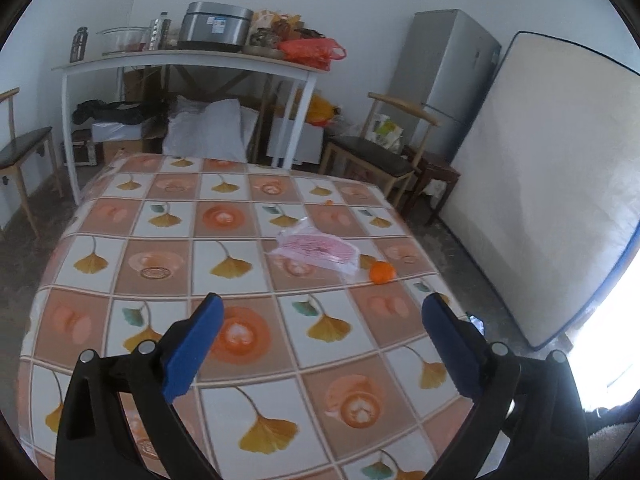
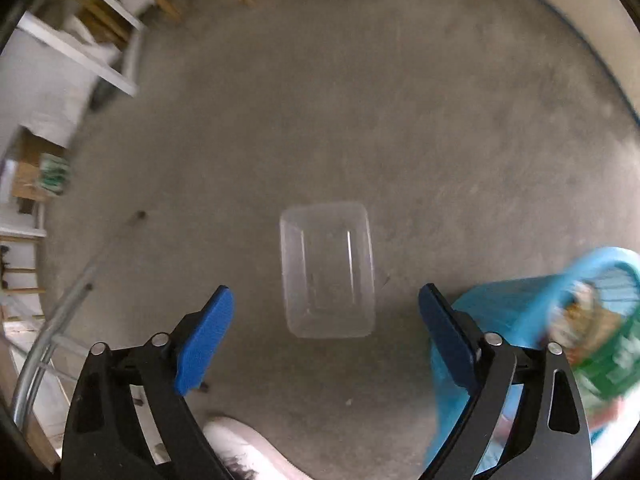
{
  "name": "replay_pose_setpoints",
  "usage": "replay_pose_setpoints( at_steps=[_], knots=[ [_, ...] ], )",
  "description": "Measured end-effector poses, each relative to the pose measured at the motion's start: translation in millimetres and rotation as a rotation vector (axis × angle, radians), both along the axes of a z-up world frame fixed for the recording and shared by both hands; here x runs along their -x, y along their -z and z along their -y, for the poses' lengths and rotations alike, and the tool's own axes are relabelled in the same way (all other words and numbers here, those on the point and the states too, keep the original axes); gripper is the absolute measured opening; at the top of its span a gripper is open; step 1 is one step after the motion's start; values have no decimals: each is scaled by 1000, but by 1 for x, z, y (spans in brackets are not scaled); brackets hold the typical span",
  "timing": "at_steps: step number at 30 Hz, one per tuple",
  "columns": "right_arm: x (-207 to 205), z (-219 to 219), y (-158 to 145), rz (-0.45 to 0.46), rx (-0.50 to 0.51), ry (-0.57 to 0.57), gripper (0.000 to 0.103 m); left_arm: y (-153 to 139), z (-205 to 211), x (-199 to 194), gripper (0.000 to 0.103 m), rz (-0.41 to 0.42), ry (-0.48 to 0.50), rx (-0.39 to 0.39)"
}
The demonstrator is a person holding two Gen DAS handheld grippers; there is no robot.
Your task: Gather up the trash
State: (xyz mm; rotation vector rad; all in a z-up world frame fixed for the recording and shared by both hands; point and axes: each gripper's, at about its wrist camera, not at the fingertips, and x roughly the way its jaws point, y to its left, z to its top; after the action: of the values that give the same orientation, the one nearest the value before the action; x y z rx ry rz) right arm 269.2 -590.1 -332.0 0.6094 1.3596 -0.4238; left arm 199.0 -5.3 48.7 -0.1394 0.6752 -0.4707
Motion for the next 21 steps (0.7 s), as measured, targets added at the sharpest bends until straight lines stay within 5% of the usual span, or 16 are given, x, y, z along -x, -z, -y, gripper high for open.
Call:
replay_pose_setpoints(
  at_steps=[7,12,14,21],
  knots=[
    [-20,2,114,-243,22,29,56,13,-12,-19,97,-66,-44,4],
    [-9,1,167,-342,-11,70,32,21,-17,-26,97,-86,-65,-28],
    [-2,1,177,-352,-24,96,14,23,-19,-27,97,-92,-70,-31],
    [11,-6,164,-261,-40,140,3,25,-20,-30,97,-97,-69,-28]
  ],
)
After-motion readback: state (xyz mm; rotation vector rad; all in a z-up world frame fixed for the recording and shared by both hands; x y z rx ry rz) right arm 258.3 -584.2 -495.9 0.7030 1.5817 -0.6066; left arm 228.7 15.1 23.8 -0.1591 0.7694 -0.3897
